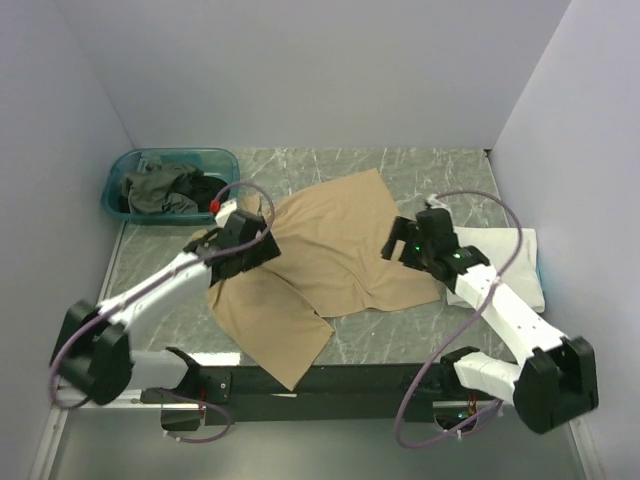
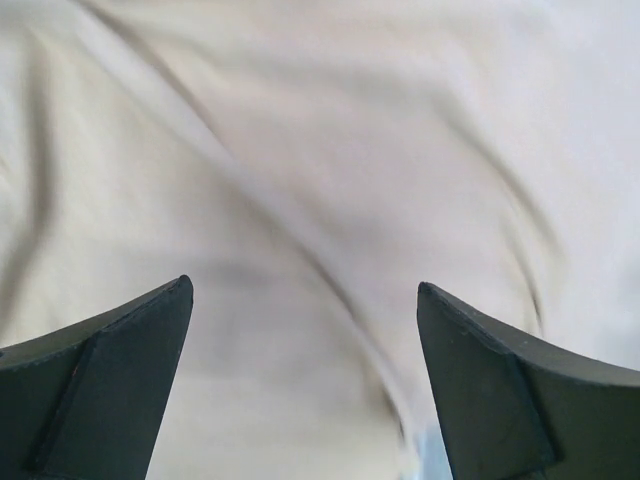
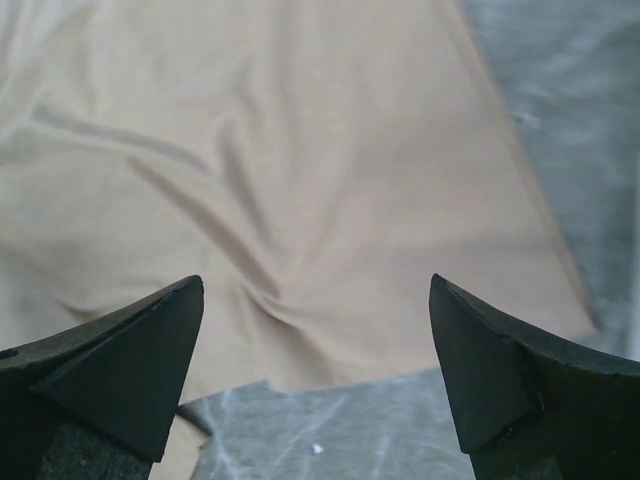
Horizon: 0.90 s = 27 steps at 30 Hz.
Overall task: Fold and stack the t-shirts
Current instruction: Flatten the tshirt out
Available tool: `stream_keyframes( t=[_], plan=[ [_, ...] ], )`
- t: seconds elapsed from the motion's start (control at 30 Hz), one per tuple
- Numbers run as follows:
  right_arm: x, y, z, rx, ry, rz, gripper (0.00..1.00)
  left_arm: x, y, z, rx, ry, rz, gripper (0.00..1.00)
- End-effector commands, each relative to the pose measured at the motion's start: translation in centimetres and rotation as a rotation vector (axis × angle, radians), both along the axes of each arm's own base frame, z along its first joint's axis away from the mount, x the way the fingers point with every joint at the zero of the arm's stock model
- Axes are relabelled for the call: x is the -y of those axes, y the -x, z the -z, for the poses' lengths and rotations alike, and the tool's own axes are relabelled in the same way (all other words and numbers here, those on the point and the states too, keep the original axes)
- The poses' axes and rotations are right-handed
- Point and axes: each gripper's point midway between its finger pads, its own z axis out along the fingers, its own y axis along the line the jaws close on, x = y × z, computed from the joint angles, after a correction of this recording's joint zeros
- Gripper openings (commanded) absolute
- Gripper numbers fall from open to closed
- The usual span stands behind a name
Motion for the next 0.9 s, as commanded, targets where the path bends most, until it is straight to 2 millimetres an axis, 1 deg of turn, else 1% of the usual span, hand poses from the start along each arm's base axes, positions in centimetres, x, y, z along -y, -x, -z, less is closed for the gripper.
stream_keyframes(
  t=[0.0,0.03,0.07,0.1,0.13,0.17,0.2,0.23,0.27,0.3,0.33,0.37,0.4,0.43,0.47,0.53,0.57,0.6,0.63,0.67,0.7,0.73,0.77,0.87],
  plan=[
    [3.1,1.3,0.5,0.004,0.007,0.105,1.0,3.4,6.8,0.6,-0.055,0.079,0.144,0.99],
    [3.5,1.8,0.9,-0.003,0.009,0.118,1.0,4.3,8.4,0.8,-0.073,0.101,0.174,0.99],
    [3.7,1.9,0.5,0.014,0.005,0.123,1.0,4.9,10.0,0.5,-0.078,0.119,0.211,0.99],
    [4.1,2.1,0.8,0.01,0.004,0.138,1.0,6.2,12.6,1.1,-0.112,0.129,0.25,0.99],
    [4.3,2.2,0.8,0.012,0.0,0.146,1.0,6.0,14.6,1.8,-0.16,0.105,0.27,0.99],
    [4.3,2.3,0.9,0.008,-0.003,0.147,1.0,6.5,16.2,1.9,-0.179,0.106,0.297,0.99],
    [4.4,2.3,1.0,0.003,-0.011,0.149,1.0,7.7,19.1,2.3,-0.208,0.092,0.384,1.0],
    [4.3,2.5,1.3,-0.009,-0.025,0.144,1.0,8.2,20.8,2.5,-0.241,0.105,0.395,1.0],
    [4.2,2.5,1.3,-0.012,-0.035,0.147,1.0,8.9,23.5,3.0,-0.272,0.074,0.472,1.0],
    [4.3,2.5,1.6,-0.021,-0.041,0.146,1.0,9.6,24.6,2.8,-0.292,0.082,0.466,0.99],
    [4.0,2.7,1.7,-0.025,-0.055,0.134,1.0,9.7,25.7,3.0,-0.311,0.059,0.482,0.99],
    [3.9,2.7,1.7,-0.024,-0.056,0.133,1.0,9.0,27.6,4.3,-0.352,-0.034,0.52,0.99],
    [3.5,2.8,1.9,-0.027,-0.074,0.113,1.0,9.5,28.3,4.2,-0.367,-0.043,0.505,0.99],
    [3.4,2.9,2.1,-0.033,-0.077,0.104,1.0,9.1,28.8,4.7,-0.385,-0.089,0.501,0.99],
    [3.2,3.1,2.2,-0.04,-0.083,0.095,1.0,8.4,29.8,5.9,-0.409,-0.175,0.516,0.99],
    [3.3,3.3,2.6,-0.049,-0.083,0.092,1.0,8.3,30.4,6.4,-0.429,-0.225,0.499,0.95],
    [3.3,3.3,2.6,-0.045,-0.085,0.091,1.0,8.0,30.6,7.3,-0.443,-0.272,0.495,0.94],
    [3.3,3.6,2.8,-0.052,-0.087,0.091,1.0,8.1,30.7,7.6,-0.448,-0.279,0.487,0.93],
    [3.3,3.5,2.7,-0.045,-0.089,0.089,1.0,8.2,30.7,8.1,-0.45,-0.294,0.483,0.89],
    [3.3,3.6,2.7,-0.044,-0.092,0.088,1.0,8.4,30.6,8.2,-0.446,-0.293,0.485,0.88],
    [3.2,3.7,2.7,-0.043,-0.092,0.084,0.99,8.8,30.2,8.0,-0.424,-0.283,0.474,0.87],
    [3.3,3.8,2.8,-0.047,-0.089,0.082,0.99,8.9,30.1,8.0,-0.415,-0.281,0.464,0.83],
    [3.2,3.8,2.7,-0.043,-0.088,0.08,0.99,9.0,29.8,7.9,-0.408,-0.273,0.452,0.82],
    [3.4,4.0,2.8,-0.041,-0.082,0.083,0.99,8.9,29.0,7.9,-0.4,-0.256,0.407,0.71]
  ],
)
